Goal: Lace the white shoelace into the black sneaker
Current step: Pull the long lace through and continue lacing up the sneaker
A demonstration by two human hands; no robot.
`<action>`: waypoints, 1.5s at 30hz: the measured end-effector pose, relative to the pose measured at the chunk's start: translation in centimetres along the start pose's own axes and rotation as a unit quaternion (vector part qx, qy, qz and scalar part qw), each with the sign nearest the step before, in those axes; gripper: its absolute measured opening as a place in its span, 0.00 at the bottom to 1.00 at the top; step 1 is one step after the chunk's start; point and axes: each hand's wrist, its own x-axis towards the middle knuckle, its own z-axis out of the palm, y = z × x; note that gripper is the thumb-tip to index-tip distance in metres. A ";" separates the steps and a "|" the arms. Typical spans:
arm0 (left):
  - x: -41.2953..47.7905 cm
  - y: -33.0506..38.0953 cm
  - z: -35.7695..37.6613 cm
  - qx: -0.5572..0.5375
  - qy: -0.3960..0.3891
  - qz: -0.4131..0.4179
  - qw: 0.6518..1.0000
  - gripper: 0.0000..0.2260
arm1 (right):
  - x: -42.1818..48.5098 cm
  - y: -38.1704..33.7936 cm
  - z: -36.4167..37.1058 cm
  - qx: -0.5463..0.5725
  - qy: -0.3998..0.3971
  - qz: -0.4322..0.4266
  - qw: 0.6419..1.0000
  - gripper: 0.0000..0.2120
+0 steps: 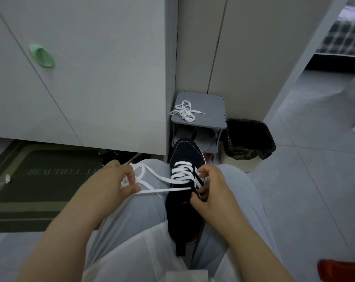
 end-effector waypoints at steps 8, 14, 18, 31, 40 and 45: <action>2.0 2.7 3.2 0.009 -0.001 0.123 0.992 0.18 | 0.0 0.6 0.4 -0.062 -0.009 -0.061 0.996 0.13; 3.9 2.8 3.6 0.050 -0.015 0.124 0.991 0.07 | -0.3 0.6 0.6 -0.113 -0.007 -0.092 0.989 0.07; 3.2 3.2 1.4 -0.141 -0.023 0.139 0.980 0.04 | -0.4 1.0 0.7 -0.124 -0.007 -0.109 0.986 0.06; 2.0 8.2 -1.7 -0.519 -0.212 0.078 0.825 0.06 | -0.3 -5.4 0.3 0.345 -0.058 -0.023 0.937 0.15; 1.8 6.0 -3.6 -0.402 -0.123 0.082 0.903 0.07 | -0.1 -2.6 0.7 0.079 -0.022 -0.040 0.996 0.09; 2.6 5.7 -2.8 -0.596 -0.085 -0.022 0.798 0.11 | -0.1 -2.8 -0.5 0.257 -0.016 0.016 0.966 0.05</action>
